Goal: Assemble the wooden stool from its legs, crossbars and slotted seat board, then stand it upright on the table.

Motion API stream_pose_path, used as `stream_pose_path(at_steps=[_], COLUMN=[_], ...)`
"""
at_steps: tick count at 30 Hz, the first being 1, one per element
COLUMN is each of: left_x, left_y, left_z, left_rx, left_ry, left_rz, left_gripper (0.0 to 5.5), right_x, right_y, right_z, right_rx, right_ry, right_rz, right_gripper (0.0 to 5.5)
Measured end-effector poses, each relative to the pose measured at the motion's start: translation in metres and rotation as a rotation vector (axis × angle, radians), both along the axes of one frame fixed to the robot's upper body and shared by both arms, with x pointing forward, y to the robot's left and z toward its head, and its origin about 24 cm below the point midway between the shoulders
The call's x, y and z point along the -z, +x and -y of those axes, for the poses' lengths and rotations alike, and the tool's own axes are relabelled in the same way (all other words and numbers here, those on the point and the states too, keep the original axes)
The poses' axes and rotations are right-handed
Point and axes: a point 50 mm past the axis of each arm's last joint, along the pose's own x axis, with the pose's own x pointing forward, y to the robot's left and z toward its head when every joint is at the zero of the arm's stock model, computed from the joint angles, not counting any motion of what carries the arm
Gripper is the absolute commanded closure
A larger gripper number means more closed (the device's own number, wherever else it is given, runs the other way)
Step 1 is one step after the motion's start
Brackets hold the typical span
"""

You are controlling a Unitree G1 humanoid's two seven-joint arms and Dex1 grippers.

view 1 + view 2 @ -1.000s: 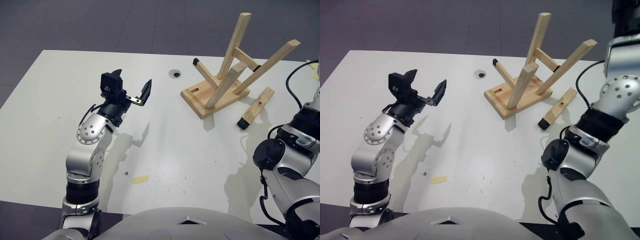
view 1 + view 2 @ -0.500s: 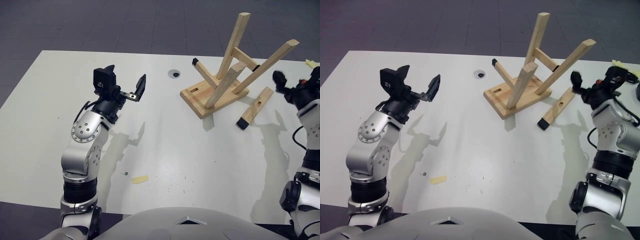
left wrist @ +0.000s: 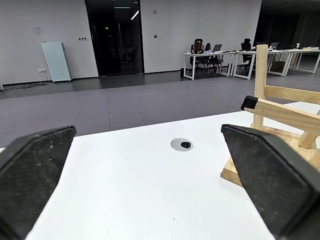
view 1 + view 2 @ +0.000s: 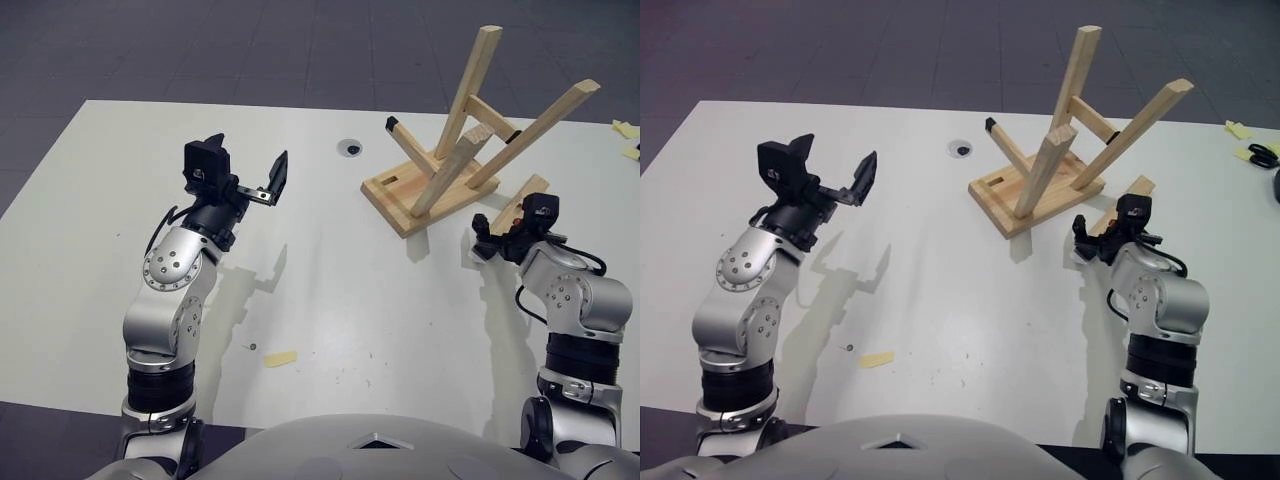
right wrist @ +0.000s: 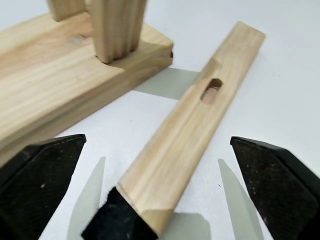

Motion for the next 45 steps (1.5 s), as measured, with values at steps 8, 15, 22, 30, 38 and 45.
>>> stream_pose_path(at_steps=[8,15,22,30,38,45], left_x=[0.001,0.002,0.005,0.006,0.01,0.009], left_y=[-0.002,-0.002,-0.003,-0.002,-0.003,0.0], left_z=[-0.002,-0.003,0.006,0.004,0.004,0.004], left_rx=[-0.016,-0.035,-0.008,-0.022,-0.027,-0.032], left_ry=[-0.005,-0.003,-0.015,0.003,-0.001,-0.01], left_rz=[-0.003,-0.004,-0.016,-0.015,-0.023,-0.012], left_gripper=[0.1,0.1,0.1,0.1,0.1,0.1], right_x=[0.004,0.01,0.006,0.012,0.013,0.014], right_y=[-0.008,-0.016,-0.002,0.012,0.017,0.018], right_z=[0.01,0.014,0.013,0.016,0.015,0.019], right_rx=[0.008,0.033,-0.016,-0.057,-0.109,-0.088], right_ry=[-0.062,-0.034,-0.089,-0.022,-0.062,-0.088], right_rz=[-0.055,-0.147,-0.117,-0.146,-0.143,-0.136], right_gripper=[0.12,0.12,0.12,1.17,2.37,3.34])
